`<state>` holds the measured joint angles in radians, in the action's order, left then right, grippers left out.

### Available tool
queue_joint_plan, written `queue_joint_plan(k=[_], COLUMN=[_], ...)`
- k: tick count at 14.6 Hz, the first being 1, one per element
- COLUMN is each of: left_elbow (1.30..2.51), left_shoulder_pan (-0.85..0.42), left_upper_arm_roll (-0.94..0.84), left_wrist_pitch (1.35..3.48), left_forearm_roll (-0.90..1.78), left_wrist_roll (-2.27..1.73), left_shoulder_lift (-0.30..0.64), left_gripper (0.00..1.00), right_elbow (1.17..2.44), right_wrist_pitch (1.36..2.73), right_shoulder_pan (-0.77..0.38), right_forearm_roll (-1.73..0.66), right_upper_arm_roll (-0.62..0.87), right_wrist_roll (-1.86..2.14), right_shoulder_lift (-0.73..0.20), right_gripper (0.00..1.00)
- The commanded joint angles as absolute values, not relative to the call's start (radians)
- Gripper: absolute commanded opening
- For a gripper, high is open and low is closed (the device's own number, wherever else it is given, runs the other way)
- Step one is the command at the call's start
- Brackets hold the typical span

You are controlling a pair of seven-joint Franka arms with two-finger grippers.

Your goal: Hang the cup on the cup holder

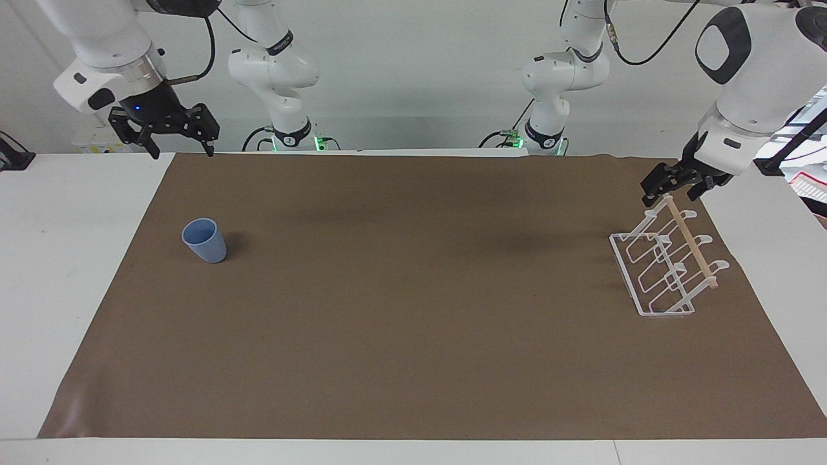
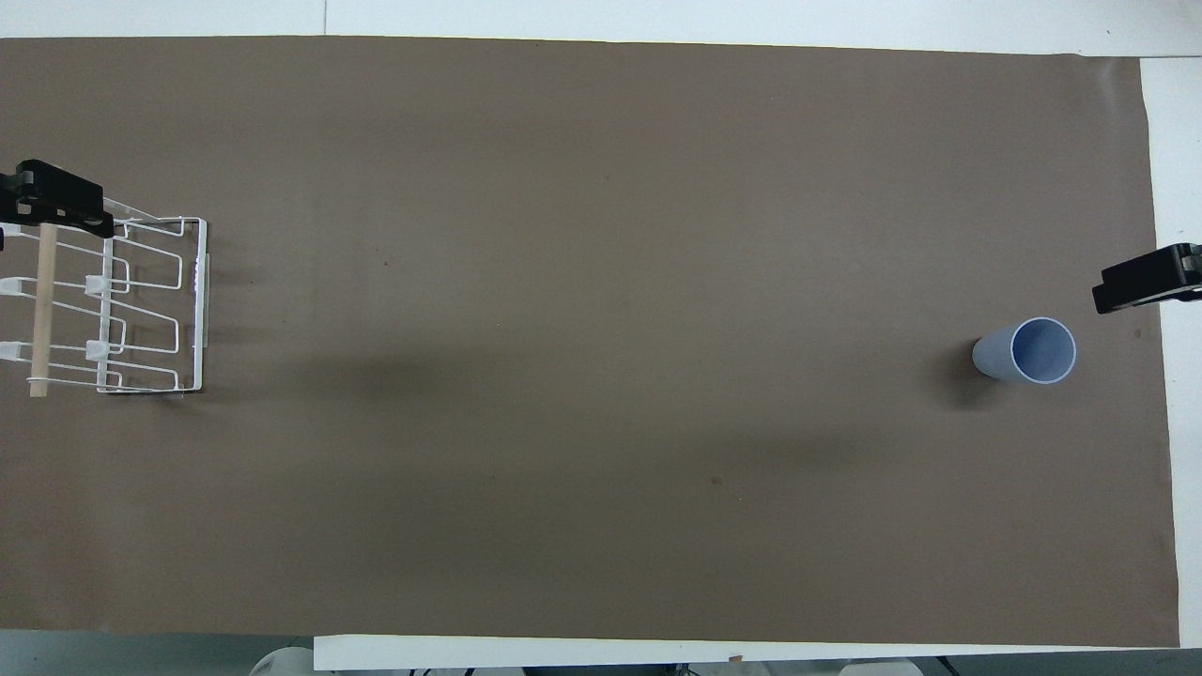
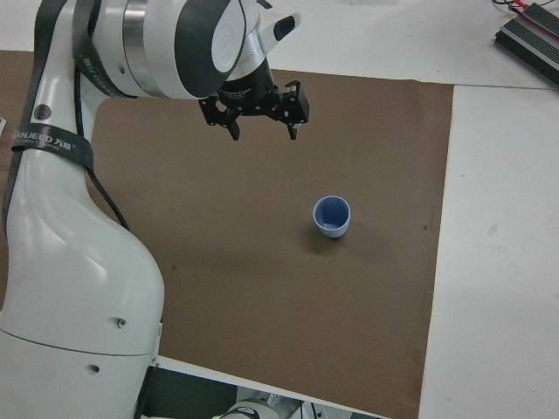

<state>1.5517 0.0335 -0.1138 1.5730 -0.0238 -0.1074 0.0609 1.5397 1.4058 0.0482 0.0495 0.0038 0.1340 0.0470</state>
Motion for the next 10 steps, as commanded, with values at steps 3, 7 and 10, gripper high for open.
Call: queue_joint_plan(k=[3, 7, 10], left_elbow=[1.583, 1.583, 1.583], left_shoulder_pan=[0.038, 0.038, 0.038], left_upper_arm_roll=[-0.112, -0.112, -0.112], left_wrist_pitch=[1.569, 1.569, 1.569], left_forearm_roll=[-0.025, -0.025, -0.025], left_wrist_roll=[-0.091, -0.091, -0.091], left_shoulder_lift=[0.031, 0.031, 0.031], left_gripper=[1.0, 1.0, 1.0], right_elbow=[1.536, 1.539, 1.61], right_wrist_pitch=[1.391, 1.388, 1.478], right_shoulder_pan=[0.055, 0.067, 0.08], right_forearm_roll=[0.032, 0.028, 0.031], right_upper_arm_roll=[0.006, 0.002, -0.005], right_wrist_roll=[0.121, 0.123, 0.175], right_shoulder_lift=[0.048, 0.052, 0.073], right_gripper=[1.0, 1.0, 1.0])
